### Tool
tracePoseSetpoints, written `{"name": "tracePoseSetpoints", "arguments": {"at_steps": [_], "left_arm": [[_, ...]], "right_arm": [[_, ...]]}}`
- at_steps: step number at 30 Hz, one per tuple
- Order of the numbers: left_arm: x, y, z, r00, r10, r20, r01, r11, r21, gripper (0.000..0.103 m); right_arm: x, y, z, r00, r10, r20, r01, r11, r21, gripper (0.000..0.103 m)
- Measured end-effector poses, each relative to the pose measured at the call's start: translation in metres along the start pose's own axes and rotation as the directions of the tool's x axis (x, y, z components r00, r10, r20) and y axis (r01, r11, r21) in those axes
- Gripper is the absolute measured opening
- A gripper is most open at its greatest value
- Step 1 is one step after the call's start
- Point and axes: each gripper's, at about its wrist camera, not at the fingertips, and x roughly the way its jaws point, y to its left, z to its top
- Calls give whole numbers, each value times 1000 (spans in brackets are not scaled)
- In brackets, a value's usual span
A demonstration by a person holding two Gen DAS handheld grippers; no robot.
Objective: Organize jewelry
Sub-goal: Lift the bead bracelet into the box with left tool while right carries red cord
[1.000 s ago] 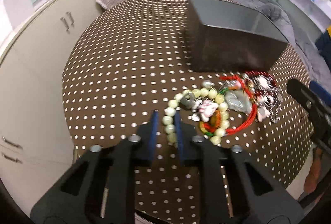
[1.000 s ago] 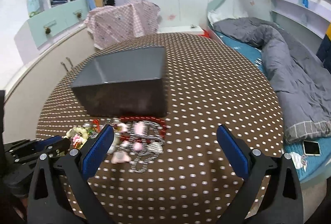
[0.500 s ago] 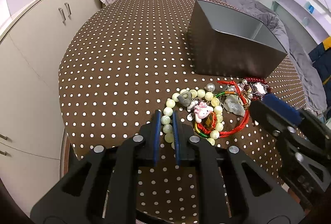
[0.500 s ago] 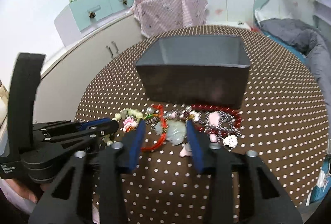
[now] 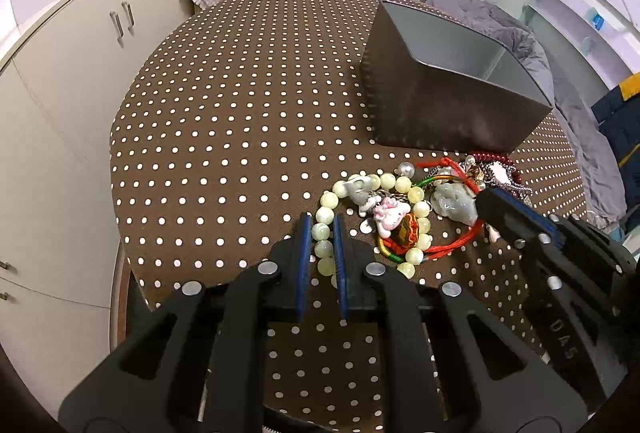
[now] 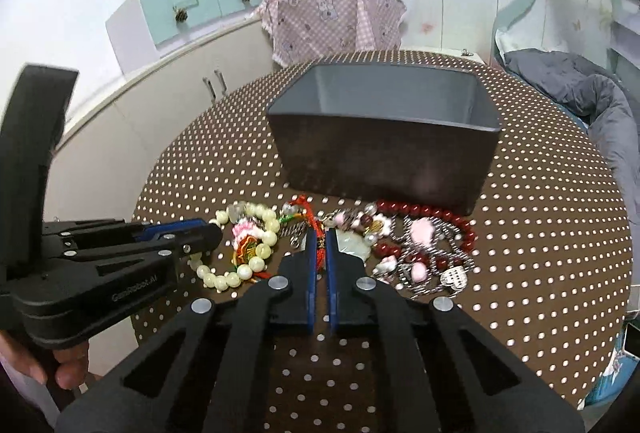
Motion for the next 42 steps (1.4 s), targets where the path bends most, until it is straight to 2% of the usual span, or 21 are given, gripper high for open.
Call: {"name": "tracePoseSetpoints", "arguments": {"at_steps": [9, 21, 31, 42], "left_arm": [[-11, 7, 7, 999, 36, 34, -35, 999, -18, 10], [-29, 5, 16, 996, 37, 85, -36, 999, -9, 10], [-44, -5, 19, 991, 20, 131, -23, 1000, 20, 10], [-60, -17, 25, 985, -6, 173, -3, 999, 53, 10]], "right_arm": [[-13, -13, 5, 998, -41, 40, 40, 998, 42, 3], [-42, -19, 16, 989, -70, 127, 62, 996, 66, 3], [-70, -16, 31, 971, -96, 220, 90, 995, 35, 3], [-97, -18, 43, 945, -78, 317, 71, 997, 33, 3]]}}
